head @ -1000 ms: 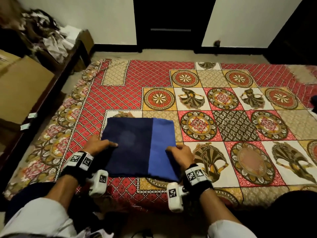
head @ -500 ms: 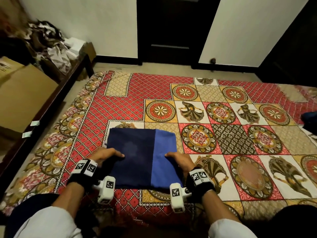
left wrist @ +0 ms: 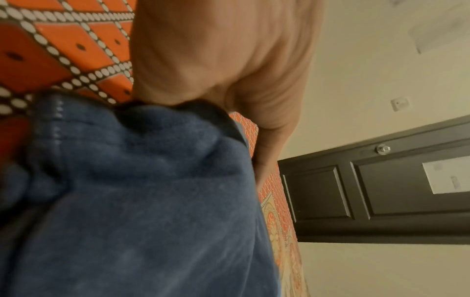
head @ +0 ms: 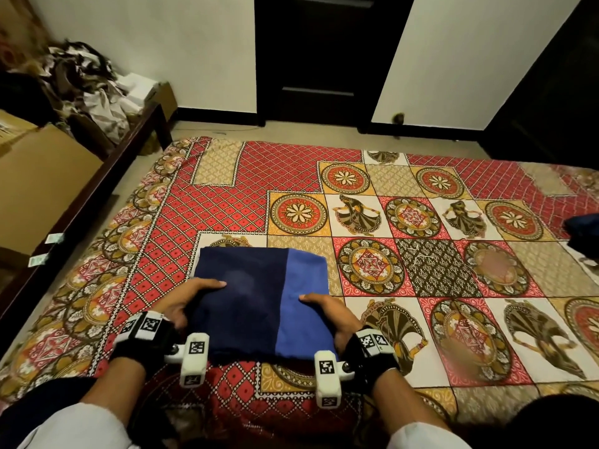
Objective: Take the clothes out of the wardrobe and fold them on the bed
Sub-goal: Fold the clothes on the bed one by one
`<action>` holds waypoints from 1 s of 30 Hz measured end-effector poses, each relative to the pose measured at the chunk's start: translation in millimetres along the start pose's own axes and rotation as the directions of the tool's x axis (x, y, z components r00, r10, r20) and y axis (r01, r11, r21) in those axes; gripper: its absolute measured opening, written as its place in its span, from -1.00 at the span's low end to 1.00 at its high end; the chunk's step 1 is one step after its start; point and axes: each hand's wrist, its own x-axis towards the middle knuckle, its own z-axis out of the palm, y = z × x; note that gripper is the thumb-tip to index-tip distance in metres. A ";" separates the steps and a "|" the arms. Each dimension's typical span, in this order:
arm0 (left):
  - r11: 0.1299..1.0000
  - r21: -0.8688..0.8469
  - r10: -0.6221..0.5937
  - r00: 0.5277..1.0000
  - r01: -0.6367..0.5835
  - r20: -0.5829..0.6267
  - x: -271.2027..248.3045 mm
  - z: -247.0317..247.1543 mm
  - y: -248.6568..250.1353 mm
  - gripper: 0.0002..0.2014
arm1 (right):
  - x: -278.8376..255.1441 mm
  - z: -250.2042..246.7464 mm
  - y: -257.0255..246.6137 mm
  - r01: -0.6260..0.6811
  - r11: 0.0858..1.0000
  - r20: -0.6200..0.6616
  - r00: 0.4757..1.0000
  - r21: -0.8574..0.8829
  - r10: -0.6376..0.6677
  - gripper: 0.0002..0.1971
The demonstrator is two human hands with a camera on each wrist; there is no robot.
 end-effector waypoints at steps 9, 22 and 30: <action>0.955 -0.206 0.207 0.976 -0.215 -0.061 0.9 16.5 13.0 -0.88 | 1.9 -15.7 -8.0 0.107 0.986 0.054 0.992 0.129 -0.114 -0.21; 0.888 -0.208 0.439 0.891 -0.410 0.119 -55.0 116.1 43.7 -0.84 | -118.4 -118.1 -84.0 0.418 0.892 -0.051 0.908 0.172 -0.415 -0.51; 0.828 0.060 0.510 0.795 -0.557 0.328 -141.2 213.5 62.4 -0.70 | -230.8 -210.1 -99.2 0.521 0.847 -0.119 0.852 0.103 -0.510 -0.44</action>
